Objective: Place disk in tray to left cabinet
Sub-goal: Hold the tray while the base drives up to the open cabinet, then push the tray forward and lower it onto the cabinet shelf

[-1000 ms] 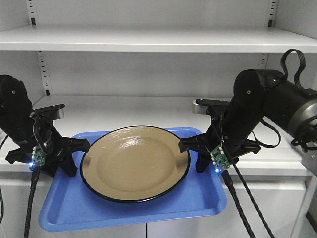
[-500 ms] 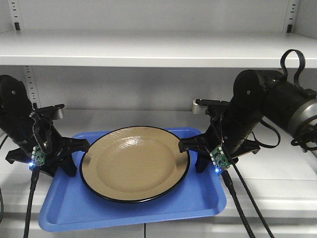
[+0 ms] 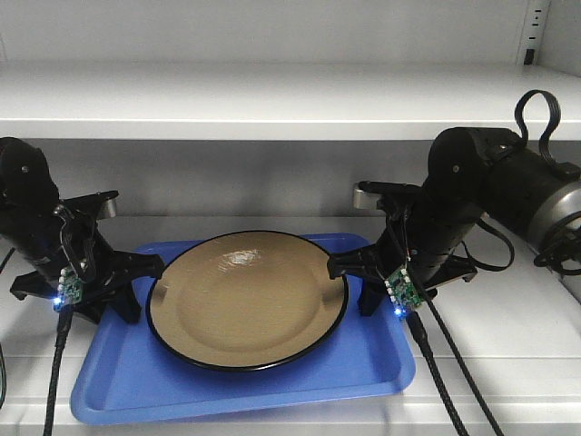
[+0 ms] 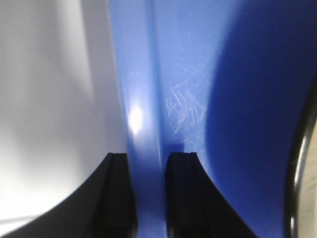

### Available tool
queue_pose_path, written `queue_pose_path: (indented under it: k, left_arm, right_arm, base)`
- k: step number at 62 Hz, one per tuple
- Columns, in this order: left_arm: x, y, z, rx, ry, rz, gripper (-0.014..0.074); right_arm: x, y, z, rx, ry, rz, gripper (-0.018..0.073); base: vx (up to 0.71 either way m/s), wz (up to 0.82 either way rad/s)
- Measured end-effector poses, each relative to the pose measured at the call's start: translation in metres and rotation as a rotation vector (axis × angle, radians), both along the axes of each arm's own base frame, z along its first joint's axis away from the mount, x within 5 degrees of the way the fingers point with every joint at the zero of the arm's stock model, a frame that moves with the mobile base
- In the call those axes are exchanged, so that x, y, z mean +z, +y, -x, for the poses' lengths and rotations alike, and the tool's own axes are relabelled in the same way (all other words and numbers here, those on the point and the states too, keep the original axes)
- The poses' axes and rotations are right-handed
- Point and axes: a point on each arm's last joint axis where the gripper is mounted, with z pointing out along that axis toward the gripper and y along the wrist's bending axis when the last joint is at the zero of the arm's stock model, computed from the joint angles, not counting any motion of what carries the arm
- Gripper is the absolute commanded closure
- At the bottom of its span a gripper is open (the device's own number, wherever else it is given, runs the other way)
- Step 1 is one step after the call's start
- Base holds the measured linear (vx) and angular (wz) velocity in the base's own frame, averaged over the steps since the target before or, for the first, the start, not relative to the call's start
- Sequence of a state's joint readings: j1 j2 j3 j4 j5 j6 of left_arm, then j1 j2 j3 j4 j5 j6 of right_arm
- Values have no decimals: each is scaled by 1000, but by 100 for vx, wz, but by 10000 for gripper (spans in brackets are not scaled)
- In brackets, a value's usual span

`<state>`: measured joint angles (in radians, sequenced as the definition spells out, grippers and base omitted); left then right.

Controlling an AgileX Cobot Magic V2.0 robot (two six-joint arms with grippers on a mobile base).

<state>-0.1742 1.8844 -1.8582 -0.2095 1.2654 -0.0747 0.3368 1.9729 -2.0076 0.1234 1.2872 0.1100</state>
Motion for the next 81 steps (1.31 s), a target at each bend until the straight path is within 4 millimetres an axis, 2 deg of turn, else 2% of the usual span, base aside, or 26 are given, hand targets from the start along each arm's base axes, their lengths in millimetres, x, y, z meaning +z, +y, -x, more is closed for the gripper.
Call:
queue_pose_path:
  k: [68,81]
  left_arm:
    - [0,0,0,1,-2,0,597]
    - [2,1,-8,17,-85,-6,597]
  right_arm:
    - [0,1,-2,-3,-20,-6,561]
    - [-15,3,-14,-10,-36,5,561]
  base:
    - [1,-1]
    - [0,0]
